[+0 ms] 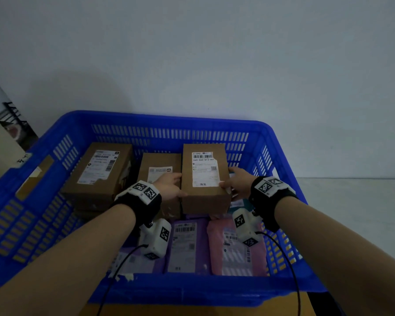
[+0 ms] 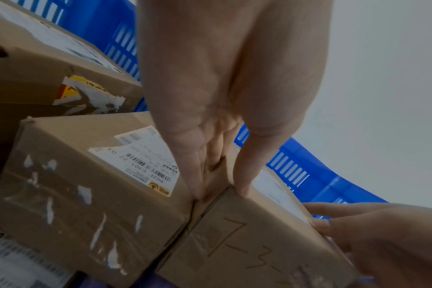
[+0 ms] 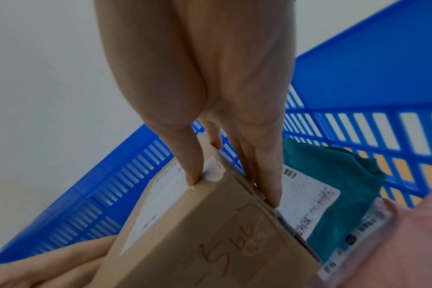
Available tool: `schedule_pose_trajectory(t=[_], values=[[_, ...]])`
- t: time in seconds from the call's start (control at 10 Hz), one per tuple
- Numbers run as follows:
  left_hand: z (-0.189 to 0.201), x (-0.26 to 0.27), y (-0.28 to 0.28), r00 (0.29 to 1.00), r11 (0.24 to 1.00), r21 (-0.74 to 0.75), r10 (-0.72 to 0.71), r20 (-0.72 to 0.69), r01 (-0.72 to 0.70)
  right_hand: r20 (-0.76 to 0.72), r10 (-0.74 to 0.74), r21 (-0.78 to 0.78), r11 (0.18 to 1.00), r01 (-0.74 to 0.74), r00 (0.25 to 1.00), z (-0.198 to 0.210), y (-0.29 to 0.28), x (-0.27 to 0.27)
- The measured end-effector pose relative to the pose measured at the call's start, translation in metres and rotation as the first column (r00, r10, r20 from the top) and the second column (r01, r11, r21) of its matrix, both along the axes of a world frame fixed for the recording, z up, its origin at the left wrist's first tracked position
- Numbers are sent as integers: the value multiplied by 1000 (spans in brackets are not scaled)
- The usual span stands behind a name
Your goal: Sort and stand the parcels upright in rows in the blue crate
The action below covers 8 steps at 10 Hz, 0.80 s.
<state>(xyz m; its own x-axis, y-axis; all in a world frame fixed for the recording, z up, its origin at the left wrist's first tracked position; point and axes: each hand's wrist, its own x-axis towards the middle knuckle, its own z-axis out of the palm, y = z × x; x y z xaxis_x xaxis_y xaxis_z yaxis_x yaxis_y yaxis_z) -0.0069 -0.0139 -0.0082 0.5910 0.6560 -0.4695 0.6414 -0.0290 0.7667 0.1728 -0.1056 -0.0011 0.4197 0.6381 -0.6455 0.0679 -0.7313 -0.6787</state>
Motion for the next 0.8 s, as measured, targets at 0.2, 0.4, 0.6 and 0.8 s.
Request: schedule_pose_trajectory(t=[0.2, 0.4, 0.6, 0.8], values=[[1, 2, -1, 1000, 1000, 7, 3, -3, -3, 64, 4, 23, 1000, -5, 998, -9, 2, -7], [1, 0, -4, 999, 999, 50, -5, -46, 7, 126, 44, 24, 999, -48, 991, -11, 3, -11], [-2, -7, 2, 988, 992, 119, -27, -152, 45, 298, 123, -36, 992, -118, 946, -3, 2, -14], [15, -18, 8, 982, 961, 260, -43, -184, 90, 434, 265, -74, 963, -259, 861, 22, -17, -27]])
